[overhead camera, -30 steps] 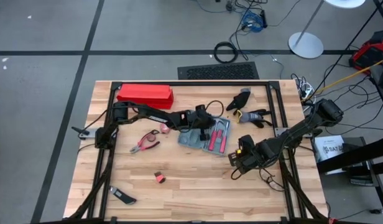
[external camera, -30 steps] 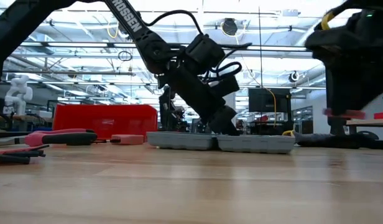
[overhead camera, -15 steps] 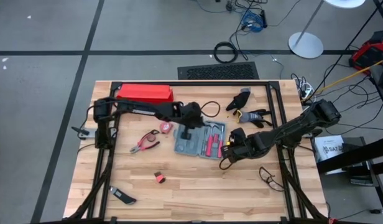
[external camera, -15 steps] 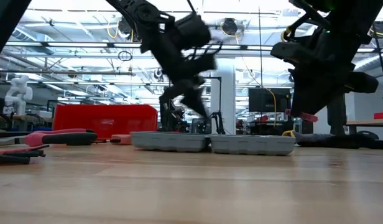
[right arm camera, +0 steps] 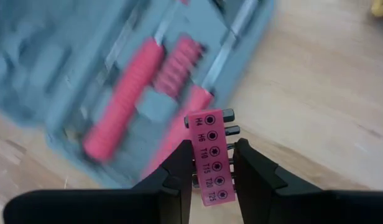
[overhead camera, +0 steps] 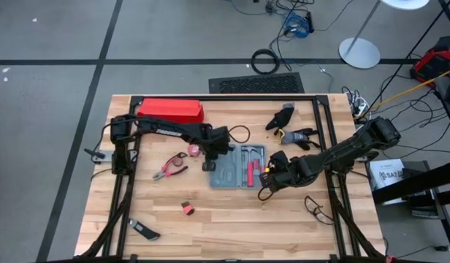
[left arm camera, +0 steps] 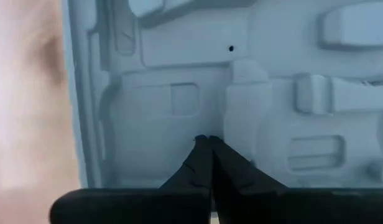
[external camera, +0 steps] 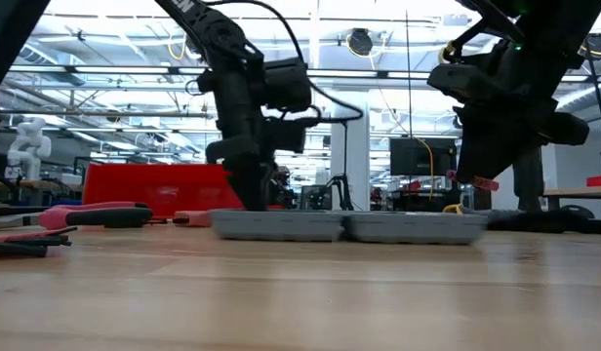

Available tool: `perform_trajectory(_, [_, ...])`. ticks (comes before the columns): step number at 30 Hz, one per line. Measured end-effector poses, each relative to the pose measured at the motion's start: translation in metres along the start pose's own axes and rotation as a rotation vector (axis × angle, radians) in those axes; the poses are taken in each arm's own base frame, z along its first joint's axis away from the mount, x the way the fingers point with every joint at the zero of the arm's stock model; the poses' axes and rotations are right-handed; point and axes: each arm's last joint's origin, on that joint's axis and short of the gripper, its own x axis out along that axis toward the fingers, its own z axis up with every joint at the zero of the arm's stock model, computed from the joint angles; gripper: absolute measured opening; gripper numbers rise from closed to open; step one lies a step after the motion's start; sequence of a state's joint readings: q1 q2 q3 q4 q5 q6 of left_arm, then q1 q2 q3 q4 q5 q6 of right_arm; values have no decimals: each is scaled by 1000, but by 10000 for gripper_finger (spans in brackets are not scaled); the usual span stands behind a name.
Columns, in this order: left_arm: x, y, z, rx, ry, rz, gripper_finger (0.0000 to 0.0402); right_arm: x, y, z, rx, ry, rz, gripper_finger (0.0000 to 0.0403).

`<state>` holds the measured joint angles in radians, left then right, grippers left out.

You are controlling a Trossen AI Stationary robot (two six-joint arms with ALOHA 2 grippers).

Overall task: Prefit tool cases
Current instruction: Put the orange screwdriver bit set into the gray pre-fit tool case

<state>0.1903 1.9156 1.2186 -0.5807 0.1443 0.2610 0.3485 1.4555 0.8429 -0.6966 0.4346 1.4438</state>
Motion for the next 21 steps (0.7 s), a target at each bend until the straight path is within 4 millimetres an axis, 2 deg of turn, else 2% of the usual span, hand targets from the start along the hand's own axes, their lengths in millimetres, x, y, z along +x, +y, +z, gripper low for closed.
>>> perform_trajectory(8, [5,-26,10,-33,-40,-29,0,1,12,4,33,-55,107,80])
perform_trajectory(15, [5,-29,8,-72,-18,-36,0,-1,17,-1,133,20,163,80])
perform_trajectory(21, [5,-28,12,-91,-54,-30,0,7,26,-15,218,155,143,80])
